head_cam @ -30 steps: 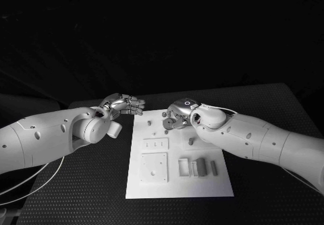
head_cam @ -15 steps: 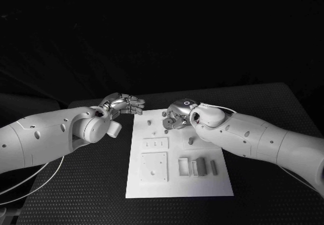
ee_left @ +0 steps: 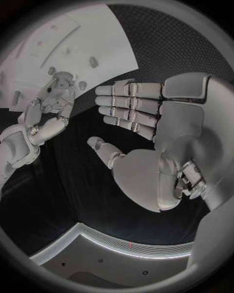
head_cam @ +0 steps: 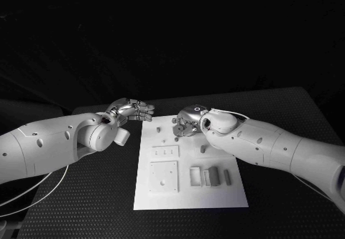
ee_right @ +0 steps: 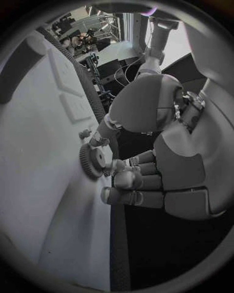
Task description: Assemble the parts on the task board
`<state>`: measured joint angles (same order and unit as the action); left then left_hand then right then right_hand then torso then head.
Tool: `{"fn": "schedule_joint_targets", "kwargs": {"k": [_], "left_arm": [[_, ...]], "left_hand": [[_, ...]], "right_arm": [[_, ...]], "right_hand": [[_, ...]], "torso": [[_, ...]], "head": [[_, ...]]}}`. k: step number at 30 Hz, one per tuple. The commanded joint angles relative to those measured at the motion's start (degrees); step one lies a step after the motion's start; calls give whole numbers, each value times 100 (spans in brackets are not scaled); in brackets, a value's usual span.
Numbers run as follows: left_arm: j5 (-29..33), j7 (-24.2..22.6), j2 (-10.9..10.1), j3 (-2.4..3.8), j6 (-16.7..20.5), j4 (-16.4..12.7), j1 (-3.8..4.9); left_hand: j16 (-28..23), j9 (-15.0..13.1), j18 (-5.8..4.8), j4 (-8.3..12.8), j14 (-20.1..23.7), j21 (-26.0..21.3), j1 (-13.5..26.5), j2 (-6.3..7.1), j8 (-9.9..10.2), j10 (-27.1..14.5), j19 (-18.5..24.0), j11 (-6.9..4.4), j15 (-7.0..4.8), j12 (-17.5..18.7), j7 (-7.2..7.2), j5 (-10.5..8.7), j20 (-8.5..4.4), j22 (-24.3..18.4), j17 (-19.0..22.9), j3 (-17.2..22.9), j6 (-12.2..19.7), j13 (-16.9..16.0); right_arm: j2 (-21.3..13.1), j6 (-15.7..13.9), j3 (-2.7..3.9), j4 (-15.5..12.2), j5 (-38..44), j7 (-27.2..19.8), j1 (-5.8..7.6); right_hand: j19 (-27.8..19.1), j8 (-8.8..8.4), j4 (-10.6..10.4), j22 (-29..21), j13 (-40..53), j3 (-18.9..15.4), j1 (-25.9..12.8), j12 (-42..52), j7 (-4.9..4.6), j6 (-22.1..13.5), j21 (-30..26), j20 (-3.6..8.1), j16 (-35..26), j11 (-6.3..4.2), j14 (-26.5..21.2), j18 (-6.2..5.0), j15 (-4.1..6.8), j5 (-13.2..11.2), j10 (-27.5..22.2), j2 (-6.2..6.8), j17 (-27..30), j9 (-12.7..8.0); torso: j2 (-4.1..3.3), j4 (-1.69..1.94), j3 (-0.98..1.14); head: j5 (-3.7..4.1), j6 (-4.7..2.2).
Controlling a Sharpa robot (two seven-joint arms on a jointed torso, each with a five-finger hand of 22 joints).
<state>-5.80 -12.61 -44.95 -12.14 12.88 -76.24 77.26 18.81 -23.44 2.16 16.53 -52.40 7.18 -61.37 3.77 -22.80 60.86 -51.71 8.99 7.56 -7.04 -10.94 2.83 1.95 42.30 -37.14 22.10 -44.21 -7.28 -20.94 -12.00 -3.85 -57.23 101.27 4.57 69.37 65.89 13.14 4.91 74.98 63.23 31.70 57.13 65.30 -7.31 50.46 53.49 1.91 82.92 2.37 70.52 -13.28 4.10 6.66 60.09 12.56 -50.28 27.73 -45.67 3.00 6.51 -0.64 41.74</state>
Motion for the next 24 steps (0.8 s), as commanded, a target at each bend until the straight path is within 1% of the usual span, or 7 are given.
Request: {"fn": "schedule_joint_targets", "kwargs": {"k": [1, 6, 12, 17, 24], "left_arm": [[19, -51, 10, 5, -68, -8, 4], [20, -50, 5, 5, -67, -11, 4], [20, -48, -6, 5, -68, -15, 5], [20, -45, -5, 5, -71, -10, 5], [20, -43, 0, 5, -76, -8, 5]], "left_hand": [[-22, 2, 74, 2, -32, -31, 18, 13, 38, -3, -24, 29, 14, 36, -35, -1, 4, -6, -8, -15, -13, 3], [-23, 2, 74, 3, -33, -32, 19, 12, 39, -2, -25, 29, 13, 37, -35, -1, 4, -6, -9, -15, -13, 3], [-25, 2, 74, 3, -33, -32, 19, 11, 39, -1, -26, 29, 13, 37, -35, -1, 3, -5, -11, -14, -14, 2], [-26, 1, 74, 3, -34, -33, 18, 11, 39, 0, -27, 29, 13, 38, -35, -1, 3, -5, -12, -14, -14, 2], [-28, 1, 75, 5, -35, -35, 16, 11, 39, 1, -27, 28, 13, 39, -34, -1, 3, -5, -14, -13, -15, 2]], "right_arm": [[12, 173, -5, 50, -15, -66, -4], [12, 224, -9, 76, -15, -76, -5], [-13, 236, -10, 76, -15, -73, -5], [-28, 264, -10, 76, -15, -84, -5], [-44, 297, -12, 58, -15, -97, -5]], "right_hand": [[-25, -8, 6, 110, -7, -12, -3, 36, -161, -134, -11, 31, 0, 5, -9, -172, -29, -2, -35, -86, -10, -10], [-44, 1, 94, 113, -20, -62, 35, 58, -159, -127, -1, 29, 5, 3, -19, -172, -28, -3, -52, -216, -17, -15], [-56, 4, 191, 112, -34, -101, 68, 74, -159, -127, 8, 26, 7, 3, -25, -172, -28, 0, -62, -293, -20, -23], [-62, 4, 250, 111, -44, -122, 83, 82, -161, -130, 11, 23, 7, 5, -28, -172, -29, 2, -68, -322, -21, -29], [-67, 6, 282, 110, -49, -132, 88, 87, -161, -128, 11, 20, 5, 5, -30, -172, -30, 2, -72, -327, -21, -32]], "torso": [[1, 428, -2], [3, 425, 1], [2, 421, 3], [1, 420, 5], [4, 417, 4]], "head": [[-1, 8], [-3, 22], [0, 33], [3, 42], [6, 56]]}}
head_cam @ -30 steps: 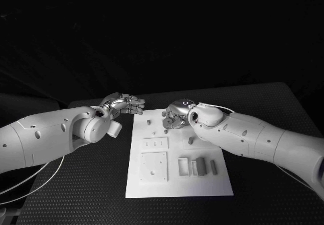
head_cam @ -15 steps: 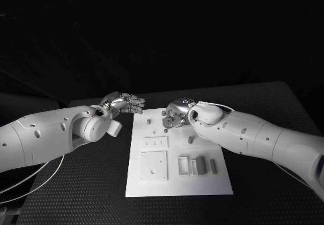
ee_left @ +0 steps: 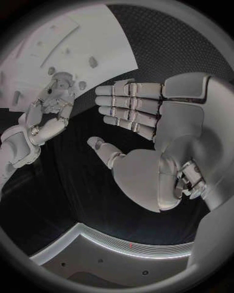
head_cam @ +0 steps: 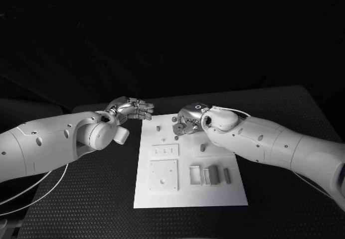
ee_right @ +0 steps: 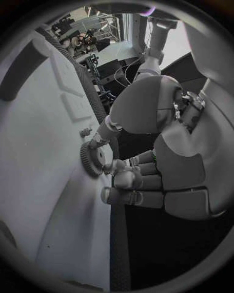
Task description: Assemble the parts on the task board
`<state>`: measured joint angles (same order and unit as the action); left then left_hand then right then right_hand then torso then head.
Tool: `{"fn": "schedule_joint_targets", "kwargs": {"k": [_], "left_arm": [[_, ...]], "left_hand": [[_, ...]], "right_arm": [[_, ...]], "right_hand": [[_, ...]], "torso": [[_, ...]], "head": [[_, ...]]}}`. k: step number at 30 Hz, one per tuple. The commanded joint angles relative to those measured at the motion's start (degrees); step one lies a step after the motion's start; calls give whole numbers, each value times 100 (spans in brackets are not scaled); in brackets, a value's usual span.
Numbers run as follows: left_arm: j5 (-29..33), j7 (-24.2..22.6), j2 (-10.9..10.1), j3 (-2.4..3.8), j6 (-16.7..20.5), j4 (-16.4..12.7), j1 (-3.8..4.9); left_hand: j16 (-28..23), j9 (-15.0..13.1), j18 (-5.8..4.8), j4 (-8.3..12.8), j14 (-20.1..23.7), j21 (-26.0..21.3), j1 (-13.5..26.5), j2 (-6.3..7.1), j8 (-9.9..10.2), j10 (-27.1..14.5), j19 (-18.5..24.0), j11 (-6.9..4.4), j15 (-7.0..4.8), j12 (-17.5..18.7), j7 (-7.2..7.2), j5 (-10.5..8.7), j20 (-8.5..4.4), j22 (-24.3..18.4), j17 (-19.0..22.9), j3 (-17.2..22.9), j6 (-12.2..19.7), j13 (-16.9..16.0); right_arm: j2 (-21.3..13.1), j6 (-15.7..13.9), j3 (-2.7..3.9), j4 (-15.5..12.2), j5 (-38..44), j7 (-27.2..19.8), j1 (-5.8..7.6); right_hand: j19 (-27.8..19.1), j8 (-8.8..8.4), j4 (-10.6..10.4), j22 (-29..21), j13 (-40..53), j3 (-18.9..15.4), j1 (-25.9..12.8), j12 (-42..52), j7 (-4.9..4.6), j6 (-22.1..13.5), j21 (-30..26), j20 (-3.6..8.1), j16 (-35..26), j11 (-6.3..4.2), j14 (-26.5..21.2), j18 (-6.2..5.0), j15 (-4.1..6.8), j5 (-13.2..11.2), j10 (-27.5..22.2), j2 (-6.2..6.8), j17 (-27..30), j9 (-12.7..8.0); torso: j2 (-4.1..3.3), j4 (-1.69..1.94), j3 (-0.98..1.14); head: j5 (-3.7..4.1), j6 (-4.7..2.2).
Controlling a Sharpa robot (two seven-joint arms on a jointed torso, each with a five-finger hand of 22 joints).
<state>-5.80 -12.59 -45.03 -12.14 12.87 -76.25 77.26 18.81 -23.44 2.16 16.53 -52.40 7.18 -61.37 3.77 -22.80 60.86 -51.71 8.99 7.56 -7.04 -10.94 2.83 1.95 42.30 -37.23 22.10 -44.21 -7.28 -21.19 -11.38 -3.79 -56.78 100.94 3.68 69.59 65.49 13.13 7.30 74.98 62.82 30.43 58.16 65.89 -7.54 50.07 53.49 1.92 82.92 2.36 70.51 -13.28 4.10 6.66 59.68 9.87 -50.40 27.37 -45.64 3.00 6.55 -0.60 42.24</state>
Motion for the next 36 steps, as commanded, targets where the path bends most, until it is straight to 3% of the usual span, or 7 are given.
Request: {"fn": "schedule_joint_targets", "kwargs": {"k": [1, 9, 12, 14, 17, 32, 36], "left_arm": [[20, -45, 9, 5, -74, -7, 5], [20, -45, 7, 5, -80, -6, 5], [20, -40, 8, 5, -73, -6, 4], [20, -40, 8, 5, -73, -3, 4], [20, -37, 6, 5, -70, -2, 4], [20, -39, 3, 5, -68, -7, 4], [20, -36, 6, 5, -68, -5, 4]], "left_hand": [[-28, 1, 75, 5, -35, -35, 15, 11, 39, 1, -27, 28, 13, 40, -34, -1, 3, -5, -6, -12, -14, 2], [-30, 0, 75, 5, -36, -36, 14, 10, 39, 2, -28, 28, 12, 41, -33, -1, 3, -4, -8, -11, -15, 2], [-31, 0, 75, 5, -37, -37, 14, 10, 39, 3, -29, 28, 12, 42, -33, -1, 3, -4, -9, -11, -15, 1], [-31, 0, 75, 5, -37, -37, 13, 9, 39, 3, -29, 28, 12, 42, -33, -1, 3, -4, -10, -11, -15, 1], [-32, 0, 75, 5, -37, -38, 12, 9, 39, 3, -29, 28, 12, 43, -33, -1, 3, -4, -10, -10, -15, 1], [-34, -1, 75, 4, -39, -39, 11, 4, 39, 6, -32, 28, 12, 44, -33, -1, 3, -3, -14, -8, -17, 0], [-35, -1, 75, 4, -40, -40, 11, 3, 39, 7, -32, 27, 12, 45, -32, -1, 3, -3, -15, -8, -17, 0]], "right_arm": [[-24, 236, -18, 9, 19, -10, -26], [-32, 285, -26, -5, 20, -25, -30], [-25, 301, -30, -4, 32, -27, -32], [-25, 332, -34, 2, 34, -15, -34], [-28, 350, -41, 10, 38, -13, -36], [-21, 281, -82, 38, 282, -17, -67], [-21, 125, -83, 40, 333, -19, -67]], "right_hand": [[-28, 7, 47, 110, -8, -7, -15, 28, -138, -90, 11, 19, 5, 7, -29, -172, -30, 3, -31, -58, -9, 4], [-36, 3, 111, 106, -20, -13, 5, 38, -143, -100, 10, 14, 3, 11, -36, -172, -35, 7, -44, -69, -9, -7], [-39, 26, 222, 108, -30, -1, 83, 53, -136, -63, 15, 13, 4, 6, -37, -172, -30, 7, -48, -155, -10, -5], [-41, 59, 339, 109, -41, 11, 154, 67, -123, -10, 22, 8, 5, -6, -36, -172, -20, 6, -52, -288, -10, 3], [-46, 82, 403, 108, -52, 1, 158, 73, -112, 29, 24, -1, 2, -17, -36, -172, -11, 7, -56, -356, -9, 9], [-40, 186, 659, 105, -96, 17, 221, 108, -46, 199, 37, -15, -3, -79, -16, -172, 47, 13, -28, -548, -3, 55], [-35, 206, 693, 104, -106, 24, 217, 114, -34, 232, 40, -16, -4, -91, -9, -172, 58, 13, -18, -606, -1, 66]], "torso": [[3, 420, 1], [3, 418, -1], [3, 419, 0], [5, 420, 0], [5, 425, -2], [4, 419, -3], [3, 424, -8]], "head": [[8, 9], [15, 15], [20, 18], [23, 18], [27, 26], [58, 44], [61, 45]]}}
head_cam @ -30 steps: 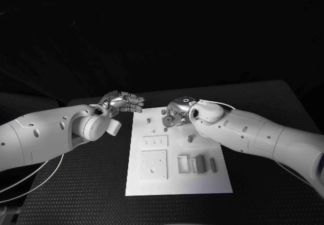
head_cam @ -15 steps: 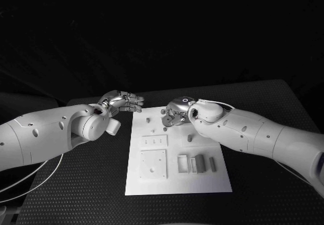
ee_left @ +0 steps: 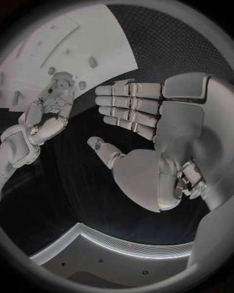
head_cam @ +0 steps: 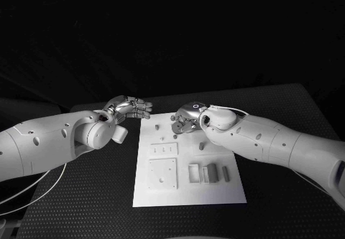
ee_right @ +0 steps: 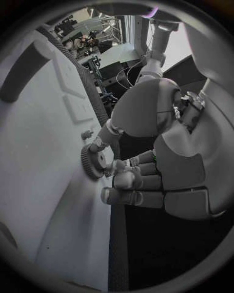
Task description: Assemble the parts on the task board
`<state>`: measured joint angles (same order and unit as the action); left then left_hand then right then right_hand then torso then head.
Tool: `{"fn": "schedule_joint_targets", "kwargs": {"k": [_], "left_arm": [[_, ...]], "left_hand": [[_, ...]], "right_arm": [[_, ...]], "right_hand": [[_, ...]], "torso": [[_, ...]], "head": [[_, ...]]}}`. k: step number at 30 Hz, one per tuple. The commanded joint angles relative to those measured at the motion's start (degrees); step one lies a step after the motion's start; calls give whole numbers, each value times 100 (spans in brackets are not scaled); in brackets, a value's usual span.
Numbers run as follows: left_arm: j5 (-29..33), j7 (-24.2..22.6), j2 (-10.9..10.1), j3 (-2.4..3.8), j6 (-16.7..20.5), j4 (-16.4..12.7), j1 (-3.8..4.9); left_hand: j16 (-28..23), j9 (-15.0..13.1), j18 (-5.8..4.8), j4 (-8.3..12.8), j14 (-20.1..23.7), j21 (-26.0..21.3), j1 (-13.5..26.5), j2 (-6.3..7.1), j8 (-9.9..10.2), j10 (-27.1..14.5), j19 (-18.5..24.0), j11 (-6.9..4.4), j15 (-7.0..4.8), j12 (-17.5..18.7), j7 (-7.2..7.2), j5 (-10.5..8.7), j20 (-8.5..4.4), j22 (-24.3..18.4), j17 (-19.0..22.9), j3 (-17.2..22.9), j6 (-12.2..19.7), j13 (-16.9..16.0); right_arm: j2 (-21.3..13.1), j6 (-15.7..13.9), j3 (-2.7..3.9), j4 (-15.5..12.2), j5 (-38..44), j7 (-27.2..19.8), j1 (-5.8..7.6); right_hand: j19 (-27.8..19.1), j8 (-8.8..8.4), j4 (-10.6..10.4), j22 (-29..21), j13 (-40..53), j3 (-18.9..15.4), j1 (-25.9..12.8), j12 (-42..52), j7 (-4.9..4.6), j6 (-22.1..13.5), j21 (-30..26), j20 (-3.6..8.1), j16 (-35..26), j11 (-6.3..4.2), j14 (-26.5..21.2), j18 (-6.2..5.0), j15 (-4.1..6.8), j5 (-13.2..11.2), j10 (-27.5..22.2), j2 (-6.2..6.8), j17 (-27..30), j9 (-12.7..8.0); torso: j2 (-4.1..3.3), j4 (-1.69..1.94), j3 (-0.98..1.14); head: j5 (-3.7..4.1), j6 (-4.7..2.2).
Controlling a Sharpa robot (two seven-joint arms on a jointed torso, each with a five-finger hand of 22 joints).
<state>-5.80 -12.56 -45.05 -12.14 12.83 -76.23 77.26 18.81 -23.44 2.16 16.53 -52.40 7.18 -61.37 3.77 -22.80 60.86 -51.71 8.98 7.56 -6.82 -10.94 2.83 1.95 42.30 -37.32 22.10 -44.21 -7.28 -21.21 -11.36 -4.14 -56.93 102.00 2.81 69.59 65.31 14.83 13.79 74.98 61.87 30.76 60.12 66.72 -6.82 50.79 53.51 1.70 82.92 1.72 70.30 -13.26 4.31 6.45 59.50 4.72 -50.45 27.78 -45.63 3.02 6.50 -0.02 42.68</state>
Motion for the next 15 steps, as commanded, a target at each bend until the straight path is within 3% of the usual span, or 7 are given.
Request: {"fn": "schedule_joint_targets", "kwargs": {"k": [1, 6, 15], "left_arm": [[19, -39, 8, 5, -64, -6, 4], [19, -40, 10, 5, -66, 5, 4], [19, -50, 10, 5, -46, 37, 4]], "left_hand": [[-36, -1, 75, 3, -40, -40, 12, 3, 39, 7, -32, 28, 12, 23, -32, -1, 3, -3, -6, -8, -17, 0], [-37, -2, 75, 2, -41, -41, 14, 2, 39, 8, -33, 27, 12, 24, -33, -1, 3, -2, -7, -8, -18, 0], [-39, -1, 75, 2, -42, -42, 16, 0, 40, 8, -35, 28, 12, 26, -33, -1, 3, -2, -10, -8, -16, 0]], "right_arm": [[-18, 101, -47, 54, 229, 69, -67], [-21, -112, -47, 33, 314, 154, -67], [-55, -292, -46, -18, 385, 212, -67]], "right_hand": [[-14, 40, 52, 104, -13, -7, 22, 33, -102, 167, 40, 6, -4, -29, 15, -174, 40, 35, 5, -104, 3, 27], [11, 72, 70, 103, -33, -22, -43, 45, -80, 224, 53, 6, -2, -51, 43, -174, 62, 31, 41, -173, 7, 45], [68, 115, 99, 98, -64, -9, -87, 60, -41, 305, 71, 39, 5, -89, 100, -174, 99, 37, 104, -133, 11, 71]], "torso": [[1, 422, -3], [4, 422, 1], [4, 423, -3]], "head": [[3, 1], [0, -1], [-12, -14]]}}
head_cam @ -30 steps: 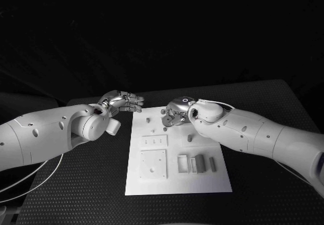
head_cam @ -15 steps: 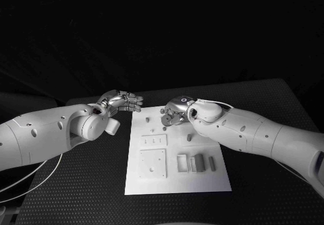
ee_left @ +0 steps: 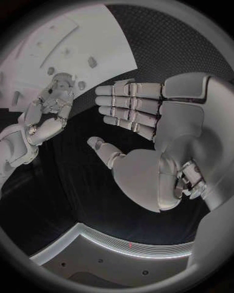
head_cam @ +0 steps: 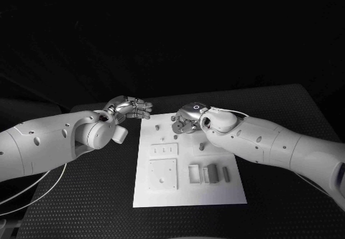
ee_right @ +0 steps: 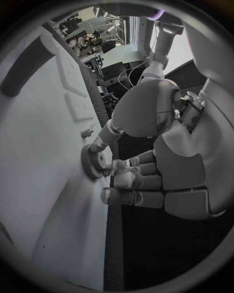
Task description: Assemble the parts on the task board
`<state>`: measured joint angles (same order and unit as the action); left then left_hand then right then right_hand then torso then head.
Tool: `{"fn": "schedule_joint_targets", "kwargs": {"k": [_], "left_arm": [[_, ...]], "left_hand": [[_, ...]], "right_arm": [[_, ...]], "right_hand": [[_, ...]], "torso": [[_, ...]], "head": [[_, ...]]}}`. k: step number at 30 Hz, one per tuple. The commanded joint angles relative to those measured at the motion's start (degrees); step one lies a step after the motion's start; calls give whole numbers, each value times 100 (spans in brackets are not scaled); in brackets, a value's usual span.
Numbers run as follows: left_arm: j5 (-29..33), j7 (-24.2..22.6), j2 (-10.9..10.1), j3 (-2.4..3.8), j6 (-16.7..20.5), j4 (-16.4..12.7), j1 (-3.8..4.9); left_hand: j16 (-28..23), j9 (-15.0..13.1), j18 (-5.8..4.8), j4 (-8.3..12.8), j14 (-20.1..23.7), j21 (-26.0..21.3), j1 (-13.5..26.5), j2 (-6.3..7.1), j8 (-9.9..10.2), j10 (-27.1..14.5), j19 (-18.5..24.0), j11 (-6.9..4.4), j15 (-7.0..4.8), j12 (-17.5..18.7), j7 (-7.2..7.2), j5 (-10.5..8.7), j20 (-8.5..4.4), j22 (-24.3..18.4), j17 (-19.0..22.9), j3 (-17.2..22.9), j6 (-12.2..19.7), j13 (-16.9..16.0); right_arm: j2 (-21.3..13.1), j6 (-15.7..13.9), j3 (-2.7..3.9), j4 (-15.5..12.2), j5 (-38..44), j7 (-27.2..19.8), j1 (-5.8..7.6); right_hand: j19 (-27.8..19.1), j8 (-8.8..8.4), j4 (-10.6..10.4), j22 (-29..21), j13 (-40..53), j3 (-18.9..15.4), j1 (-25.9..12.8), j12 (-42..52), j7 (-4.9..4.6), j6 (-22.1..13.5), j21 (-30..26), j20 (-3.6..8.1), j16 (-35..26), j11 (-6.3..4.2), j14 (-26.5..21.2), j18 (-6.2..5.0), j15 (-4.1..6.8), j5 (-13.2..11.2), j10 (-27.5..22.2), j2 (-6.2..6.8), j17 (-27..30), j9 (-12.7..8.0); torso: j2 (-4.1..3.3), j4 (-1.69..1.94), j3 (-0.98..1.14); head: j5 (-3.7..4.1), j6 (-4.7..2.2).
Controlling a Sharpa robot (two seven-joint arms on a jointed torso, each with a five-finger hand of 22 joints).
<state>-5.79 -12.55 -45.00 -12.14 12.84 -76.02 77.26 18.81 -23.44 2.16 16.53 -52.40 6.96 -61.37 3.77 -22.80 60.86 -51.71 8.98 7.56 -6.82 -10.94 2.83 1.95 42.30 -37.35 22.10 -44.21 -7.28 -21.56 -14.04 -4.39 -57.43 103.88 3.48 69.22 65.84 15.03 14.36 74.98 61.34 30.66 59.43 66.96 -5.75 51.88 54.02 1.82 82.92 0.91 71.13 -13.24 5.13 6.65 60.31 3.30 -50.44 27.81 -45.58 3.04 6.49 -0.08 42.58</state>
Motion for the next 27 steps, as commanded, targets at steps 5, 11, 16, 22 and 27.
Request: {"fn": "schedule_joint_targets", "kwargs": {"k": [5, 11, 16, 22, 27], "left_arm": [[19, -56, -5, 5, -34, 53, 4], [19, -58, -21, 5, -33, 56, 4], [19, -59, -26, 5, -28, 56, 4], [19, -61, -40, 5, -28, 53, 4], [20, -72, -43, 5, -4, 56, 4]], "left_hand": [[-40, -1, 74, 1, -44, -21, 16, -2, 41, 7, -36, 28, 12, 28, -33, -1, 3, -1, -9, -7, -14, 0], [-41, -1, 75, 2, -45, -22, 17, -2, 42, 7, -37, 28, 11, 30, -33, -1, 3, -1, -11, -7, -13, -1], [-42, -1, 75, 2, -46, -22, 17, -3, 42, 8, -37, 28, 11, 30, -33, -1, 2, -1, -11, -7, -13, -1], [-43, -1, 75, 2, -46, -23, 17, -4, 43, 9, -38, 28, 11, 31, -32, -1, 2, 0, -13, -6, -13, -1], [-45, -2, 75, 2, -47, -24, 18, -5, 43, 10, -39, 28, 11, 32, -31, -1, 2, 0, -15, -6, -14, -1]], "right_arm": [[-70, -114, -20, -35, 199, 173, -30], [-177, -291, -1, -222, 336, 267, -28], [-258, -383, 21, -390, 456, 319, -27], [-359, -586, 44, -589, 674, 326, -25], [-363, -760, 45, -656, 813, 314, -25]], "right_hand": [[22, 102, 59, 97, -17, 6, -15, 38, -143, 210, 20, 32, 5, -14, 27, -176, 23, 16, 35, 8, 11, 74], [30, 107, 61, 96, -22, 6, -25, 38, -140, 220, 21, 35, 3, -18, 33, -176, 27, 14, 44, 4, 12, 78], [34, 113, 68, 96, -26, 8, -25, 38, -135, 231, 22, 38, 2, -22, 37, -176, 30, 14, 51, 14, 13, 81], [43, 116, 71, 94, -36, 8, -36, 35, -130, 239, 22, 42, -3, -27, 46, -176, 36, 14, 64, 40, 17, 85], [57, 119, 71, 91, -49, 20, -36, 29, -125, 249, 21, 49, -11, -33, 59, -176, 42, 16, 82, 68, 23, 88]], "torso": [[-1, 417, 2], [-1, 411, 2], [0, 411, 5], [-1, 413, 7], [-3, 415, 4]], "head": [[-16, -15], [-18, -27], [-22, -37], [-35, -37], [-43, -45]]}}
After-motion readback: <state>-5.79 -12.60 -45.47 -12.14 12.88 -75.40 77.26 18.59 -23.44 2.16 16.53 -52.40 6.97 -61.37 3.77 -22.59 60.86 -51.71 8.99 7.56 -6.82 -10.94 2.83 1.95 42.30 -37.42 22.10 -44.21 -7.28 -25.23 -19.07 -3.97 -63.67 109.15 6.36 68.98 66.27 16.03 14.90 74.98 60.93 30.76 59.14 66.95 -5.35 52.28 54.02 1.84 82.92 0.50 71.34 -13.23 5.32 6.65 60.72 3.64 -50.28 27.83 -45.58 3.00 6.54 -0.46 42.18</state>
